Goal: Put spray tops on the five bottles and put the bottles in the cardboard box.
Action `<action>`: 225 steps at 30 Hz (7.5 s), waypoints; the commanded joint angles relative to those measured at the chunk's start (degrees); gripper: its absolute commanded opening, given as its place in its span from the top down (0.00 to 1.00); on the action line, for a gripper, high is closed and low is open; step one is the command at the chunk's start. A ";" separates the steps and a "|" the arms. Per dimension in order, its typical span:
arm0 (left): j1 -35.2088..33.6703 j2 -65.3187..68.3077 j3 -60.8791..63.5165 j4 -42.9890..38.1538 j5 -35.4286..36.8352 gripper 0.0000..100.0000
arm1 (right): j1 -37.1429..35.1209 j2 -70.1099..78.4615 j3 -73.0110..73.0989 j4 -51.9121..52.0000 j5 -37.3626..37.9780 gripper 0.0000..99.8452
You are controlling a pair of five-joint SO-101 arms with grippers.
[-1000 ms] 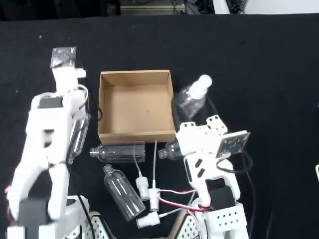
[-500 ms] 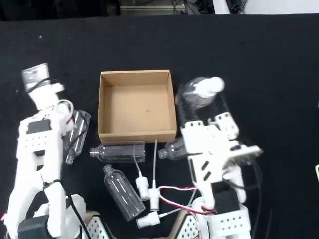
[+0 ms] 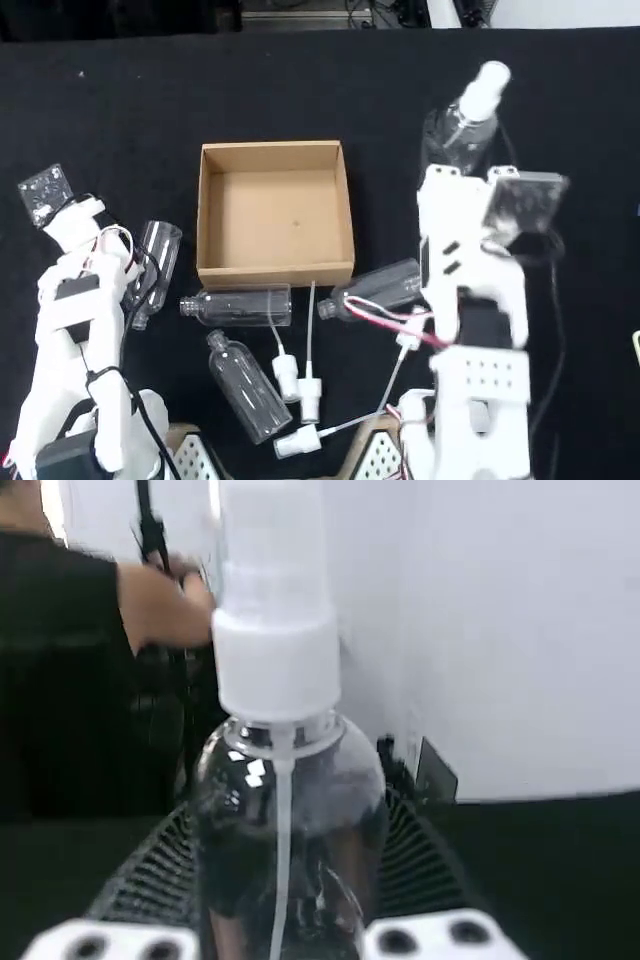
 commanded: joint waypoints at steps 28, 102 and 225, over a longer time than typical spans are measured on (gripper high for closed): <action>-0.22 -0.53 -0.22 -3.52 0.53 0.97 | -23.03 60.70 -6.29 -60.92 -2.99 0.99; -0.22 -0.53 -0.22 -3.60 0.53 0.97 | -24.79 84.70 -15.87 -69.01 -2.90 0.80; -0.13 -0.53 -0.13 -3.60 0.53 0.97 | 37.89 58.07 -5.85 -52.75 6.24 0.74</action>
